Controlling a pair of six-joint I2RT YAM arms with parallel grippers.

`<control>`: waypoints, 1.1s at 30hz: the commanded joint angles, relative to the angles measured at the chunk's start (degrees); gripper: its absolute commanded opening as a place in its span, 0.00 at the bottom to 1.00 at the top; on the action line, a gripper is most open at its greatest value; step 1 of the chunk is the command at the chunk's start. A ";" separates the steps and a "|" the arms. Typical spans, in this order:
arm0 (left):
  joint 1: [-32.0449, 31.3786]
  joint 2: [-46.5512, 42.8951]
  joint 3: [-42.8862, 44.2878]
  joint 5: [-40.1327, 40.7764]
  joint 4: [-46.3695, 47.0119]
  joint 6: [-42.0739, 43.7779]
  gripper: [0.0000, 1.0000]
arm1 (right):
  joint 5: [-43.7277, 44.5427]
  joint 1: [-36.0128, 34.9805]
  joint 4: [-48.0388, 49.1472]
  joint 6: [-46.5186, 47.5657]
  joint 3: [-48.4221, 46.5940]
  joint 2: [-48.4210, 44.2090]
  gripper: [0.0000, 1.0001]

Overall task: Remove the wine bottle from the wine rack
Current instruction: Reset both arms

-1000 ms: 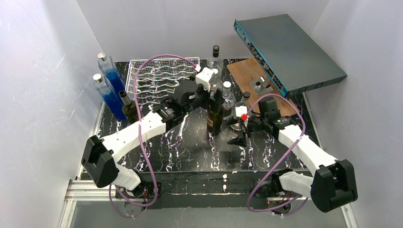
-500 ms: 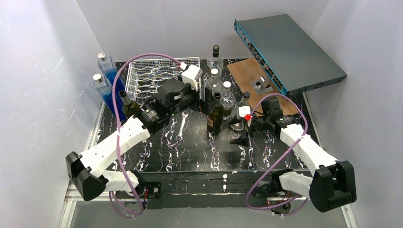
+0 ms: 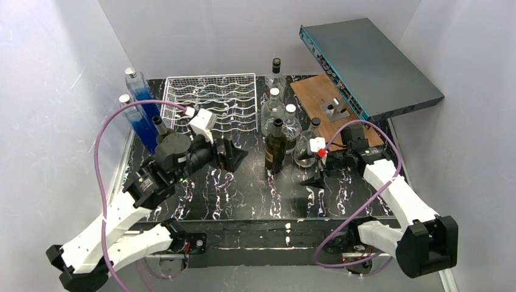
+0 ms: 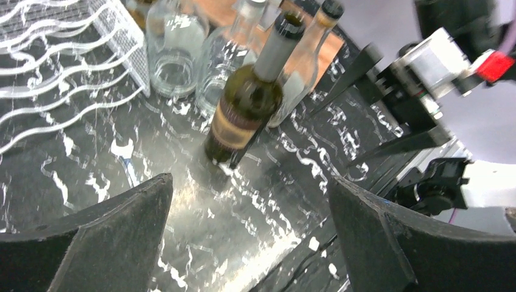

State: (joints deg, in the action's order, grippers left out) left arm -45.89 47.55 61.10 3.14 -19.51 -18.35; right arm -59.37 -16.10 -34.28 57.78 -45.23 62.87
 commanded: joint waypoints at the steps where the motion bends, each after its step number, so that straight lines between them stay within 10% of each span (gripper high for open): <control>1: 0.35 -5.48 -5.29 3.01 -6.30 -0.97 0.98 | 4.57 0.28 -10.44 5.96 -3.98 -2.52 0.99; 12: 0.42 -14.92 -9.19 8.67 -16.85 7.77 0.98 | 25.89 1.23 -19.62 -3.65 -7.93 -8.56 0.98; 33: 0.41 -26.05 -24.58 12.29 -9.97 13.08 0.98 | 26.16 12.74 -30.01 -5.91 -14.10 -11.08 0.98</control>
State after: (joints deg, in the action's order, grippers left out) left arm -45.80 23.64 36.91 14.41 -30.33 -6.28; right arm -32.67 -4.89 -63.53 52.60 -57.78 52.88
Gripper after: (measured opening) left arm 0.983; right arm 0.983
